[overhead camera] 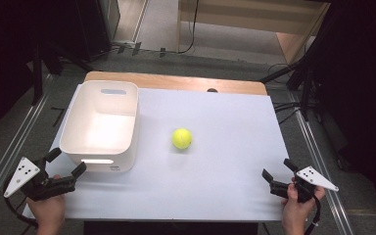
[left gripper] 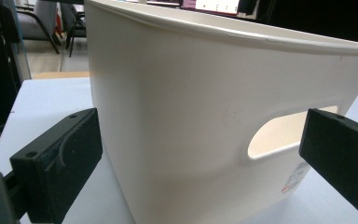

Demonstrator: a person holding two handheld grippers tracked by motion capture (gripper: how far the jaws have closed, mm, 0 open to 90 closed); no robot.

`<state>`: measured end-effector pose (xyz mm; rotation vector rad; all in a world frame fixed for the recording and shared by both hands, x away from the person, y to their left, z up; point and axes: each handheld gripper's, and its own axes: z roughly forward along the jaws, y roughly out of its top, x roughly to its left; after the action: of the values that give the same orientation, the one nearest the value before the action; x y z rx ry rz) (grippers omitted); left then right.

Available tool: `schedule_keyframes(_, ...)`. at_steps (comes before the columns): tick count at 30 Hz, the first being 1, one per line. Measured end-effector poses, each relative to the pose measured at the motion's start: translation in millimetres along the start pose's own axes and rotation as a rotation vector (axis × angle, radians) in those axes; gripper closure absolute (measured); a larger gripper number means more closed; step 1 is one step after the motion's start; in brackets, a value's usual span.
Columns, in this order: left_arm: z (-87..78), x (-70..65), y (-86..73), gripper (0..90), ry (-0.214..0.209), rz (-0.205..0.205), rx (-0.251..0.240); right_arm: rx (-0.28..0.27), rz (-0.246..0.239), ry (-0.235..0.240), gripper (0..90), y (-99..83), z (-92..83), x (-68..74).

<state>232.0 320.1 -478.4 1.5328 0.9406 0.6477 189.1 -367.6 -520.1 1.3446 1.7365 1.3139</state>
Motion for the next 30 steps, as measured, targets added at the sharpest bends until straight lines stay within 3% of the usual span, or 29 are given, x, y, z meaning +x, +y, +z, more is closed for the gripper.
schedule_keyframes(3,0.4,0.0,-0.1,0.0,0.0,0.0,0.002,0.022,-0.01,-0.015,0.1,0.6,2.3,1.5)
schedule_keyframes(15,0.5,-0.4,-0.6,0.0,-0.003,0.002,0.003,0.074,-0.017,0.064,0.1,9.9,6.0,7.2)
schedule_keyframes(24,1.6,-1.2,-0.7,0.0,-0.01,0.012,0.011,0.087,-0.053,0.124,0.1,29.9,5.7,19.0)
schedule_keyframes(30,1.1,-1.2,-0.9,0.0,-0.01,0.006,0.007,0.097,-0.068,0.13,0.1,41.7,8.7,22.7)
